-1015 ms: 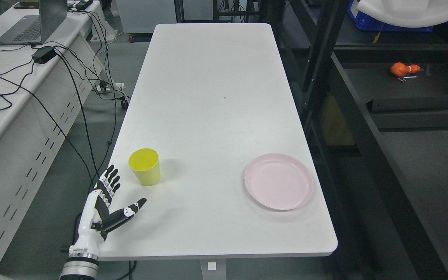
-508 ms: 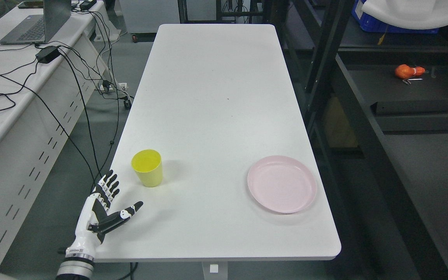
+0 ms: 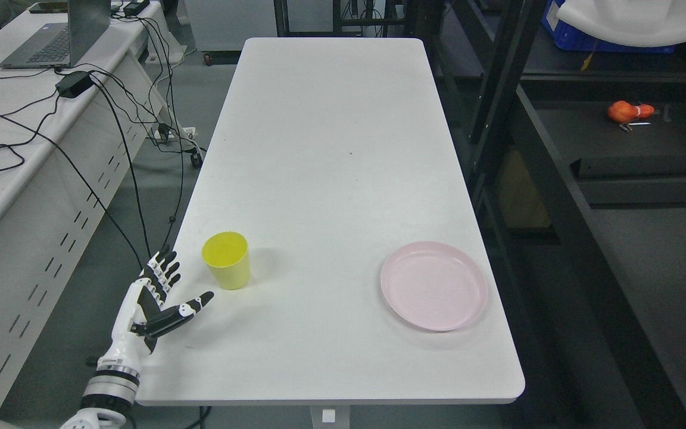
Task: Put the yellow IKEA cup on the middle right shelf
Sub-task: 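Close the left hand around the yellow cup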
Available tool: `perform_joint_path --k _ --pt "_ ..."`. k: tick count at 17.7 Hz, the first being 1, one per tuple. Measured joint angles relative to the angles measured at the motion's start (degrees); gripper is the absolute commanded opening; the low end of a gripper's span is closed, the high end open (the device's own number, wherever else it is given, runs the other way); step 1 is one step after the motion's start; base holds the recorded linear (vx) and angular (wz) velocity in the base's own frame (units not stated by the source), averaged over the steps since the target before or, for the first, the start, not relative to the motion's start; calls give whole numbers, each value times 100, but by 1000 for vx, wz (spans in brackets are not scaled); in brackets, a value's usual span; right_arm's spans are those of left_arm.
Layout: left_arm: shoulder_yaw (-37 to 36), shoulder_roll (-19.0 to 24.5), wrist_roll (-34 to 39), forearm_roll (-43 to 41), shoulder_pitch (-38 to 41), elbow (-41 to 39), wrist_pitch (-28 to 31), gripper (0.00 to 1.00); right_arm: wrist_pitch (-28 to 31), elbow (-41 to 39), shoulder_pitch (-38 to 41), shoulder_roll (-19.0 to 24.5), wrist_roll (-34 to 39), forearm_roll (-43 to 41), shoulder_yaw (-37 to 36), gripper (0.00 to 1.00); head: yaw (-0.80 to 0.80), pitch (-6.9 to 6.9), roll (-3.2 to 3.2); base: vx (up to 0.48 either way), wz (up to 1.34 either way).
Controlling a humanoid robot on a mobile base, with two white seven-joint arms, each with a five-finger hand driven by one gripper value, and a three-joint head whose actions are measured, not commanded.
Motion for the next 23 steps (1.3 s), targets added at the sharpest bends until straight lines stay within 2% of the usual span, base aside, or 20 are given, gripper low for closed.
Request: perform_joint_path --k 10,20,23 --pt "-201 83 -34 -79 -938 810 -27 99 0 0 0 0 0 0 0 99 0 0 0 0 0" --pt "-769 120 -165 -119 -1194 1324 -213 99 0 0 0 0 0 0 0 99 0 0 0 0 0" --pt "-898 127 -166 -122 -1243 1504 -216 94 0 0 0 0 0 0 0 99 0 0 0 0 0"
